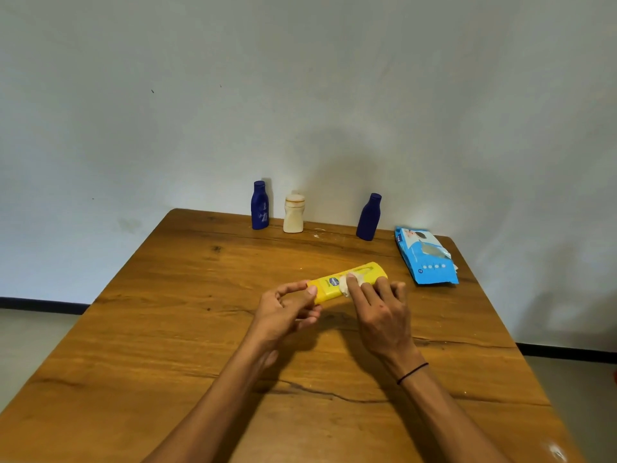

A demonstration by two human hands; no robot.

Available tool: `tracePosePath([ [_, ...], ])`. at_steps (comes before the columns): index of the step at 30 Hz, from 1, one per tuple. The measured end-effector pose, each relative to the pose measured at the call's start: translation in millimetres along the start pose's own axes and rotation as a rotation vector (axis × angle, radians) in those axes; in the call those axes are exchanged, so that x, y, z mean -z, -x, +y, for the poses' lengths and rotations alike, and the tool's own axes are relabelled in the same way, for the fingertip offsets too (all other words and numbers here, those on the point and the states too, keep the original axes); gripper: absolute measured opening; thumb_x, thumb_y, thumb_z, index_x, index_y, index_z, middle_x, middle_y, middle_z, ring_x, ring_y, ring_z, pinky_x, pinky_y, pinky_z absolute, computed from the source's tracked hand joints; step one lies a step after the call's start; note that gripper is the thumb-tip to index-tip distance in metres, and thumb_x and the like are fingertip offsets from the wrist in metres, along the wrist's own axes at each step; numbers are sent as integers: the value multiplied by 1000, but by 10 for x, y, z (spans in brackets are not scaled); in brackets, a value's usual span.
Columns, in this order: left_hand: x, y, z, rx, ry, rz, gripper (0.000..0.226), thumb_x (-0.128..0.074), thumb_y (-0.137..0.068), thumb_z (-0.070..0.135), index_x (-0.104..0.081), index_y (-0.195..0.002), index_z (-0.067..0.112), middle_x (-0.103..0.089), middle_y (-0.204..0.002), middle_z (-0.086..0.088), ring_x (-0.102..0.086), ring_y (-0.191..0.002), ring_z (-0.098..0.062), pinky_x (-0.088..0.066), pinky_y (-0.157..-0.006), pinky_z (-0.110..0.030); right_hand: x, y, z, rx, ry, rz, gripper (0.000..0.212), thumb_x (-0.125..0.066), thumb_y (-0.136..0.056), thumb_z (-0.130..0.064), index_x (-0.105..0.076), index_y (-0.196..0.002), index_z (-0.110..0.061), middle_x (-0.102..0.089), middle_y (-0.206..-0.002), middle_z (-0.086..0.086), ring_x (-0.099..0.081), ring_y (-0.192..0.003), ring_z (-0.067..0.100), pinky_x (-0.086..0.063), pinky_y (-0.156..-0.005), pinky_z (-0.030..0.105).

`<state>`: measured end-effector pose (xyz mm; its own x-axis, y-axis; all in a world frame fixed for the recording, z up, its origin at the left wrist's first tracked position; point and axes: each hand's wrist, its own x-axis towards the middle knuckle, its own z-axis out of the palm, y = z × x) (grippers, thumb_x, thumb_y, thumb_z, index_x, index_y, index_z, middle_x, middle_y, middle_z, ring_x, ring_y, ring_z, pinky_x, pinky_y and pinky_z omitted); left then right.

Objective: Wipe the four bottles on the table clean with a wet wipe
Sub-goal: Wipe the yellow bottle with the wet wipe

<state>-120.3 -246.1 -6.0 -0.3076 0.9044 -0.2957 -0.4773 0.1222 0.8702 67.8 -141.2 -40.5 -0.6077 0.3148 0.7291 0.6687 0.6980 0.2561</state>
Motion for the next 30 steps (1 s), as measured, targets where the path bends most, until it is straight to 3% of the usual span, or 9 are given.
tracePosePath([
  [2, -61, -23, 0, 49, 120, 59, 43, -82, -85, 12, -65, -124, 7, -77, -89, -24, -74, -65, -18, -63, -56, -23, -16, 15, -41, 9, -7, 31, 47, -60, -100, -38, -54, -134, -5, -73, -93, 10, -51, -88, 24, -33, -71, 38],
  [8, -34, -50, 17, 29, 72, 5, 42, -80, -88, 11, -68, -128, 10, -79, -100, -22, -77, -75, -19, -64, -61, -24, 38, 40, -34, 69, 18, 101, 39, -56, -106, -32, -56, -134, -6, -71, -86, 6, -49, -85, 22, -33, -70, 38],
  [14, 67, -71, 87, -106, -58, -93, 44, -76, -91, 6, -65, -133, 15, -79, -109, -15, -75, -84, -23, -65, -73, -27, 40, 154, 163, 15, 39, 107, 54, -62, -103, -37, -51, -146, -6, -70, -87, 7, -50, -85, 22, -34, -73, 39],
  [18, 166, -72, 103, -162, -103, -166, 44, -72, -94, 6, -63, -135, 18, -76, -117, -18, -75, -92, -24, -64, -80, -31, 98, 111, 255, -124, 46, 124, 50, -41, -112, -38, -60, -141, -2, -68, -82, 9, -47, -82, 23, -30, -71, 39],
  [21, 146, -64, 91, -194, -120, -205, 44, -68, -95, 6, -62, -137, 17, -76, -119, -14, -74, -100, -22, -63, -84, -31, 131, 43, 78, -149, -3, 110, 52, -38, -111, -41, -59, -142, -5, -65, -91, 11, -45, -89, 24, -29, -75, 38],
  [24, 84, -44, 55, -268, -196, -245, 44, -69, -94, 7, -65, -137, 19, -75, -118, -12, -73, -106, -20, -61, -87, -30, 154, -48, -223, -117, -56, 77, 52, -34, -110, -46, -55, -147, -15, -50, -115, 12, -41, -104, 28, -26, -81, 41],
  [27, 71, -38, 27, -331, -248, -230, 43, -67, -96, 4, -65, -137, 20, -74, -114, -18, -73, -105, -21, -61, -88, -32, 164, -115, -417, -38, -83, 34, 52, -43, -107, -43, -47, -153, -18, -48, -122, 9, -39, -109, 26, -25, -83, 42],
  [30, 135, -37, 41, -378, -302, -195, 43, -69, -96, 4, -64, -136, 19, -74, -112, -14, -73, -105, -23, -62, -86, -32, 152, -119, -306, -32, -99, -27, 73, -70, -91, -43, -46, -153, -13, -58, -116, 13, -42, -105, 27, -25, -80, 39],
])
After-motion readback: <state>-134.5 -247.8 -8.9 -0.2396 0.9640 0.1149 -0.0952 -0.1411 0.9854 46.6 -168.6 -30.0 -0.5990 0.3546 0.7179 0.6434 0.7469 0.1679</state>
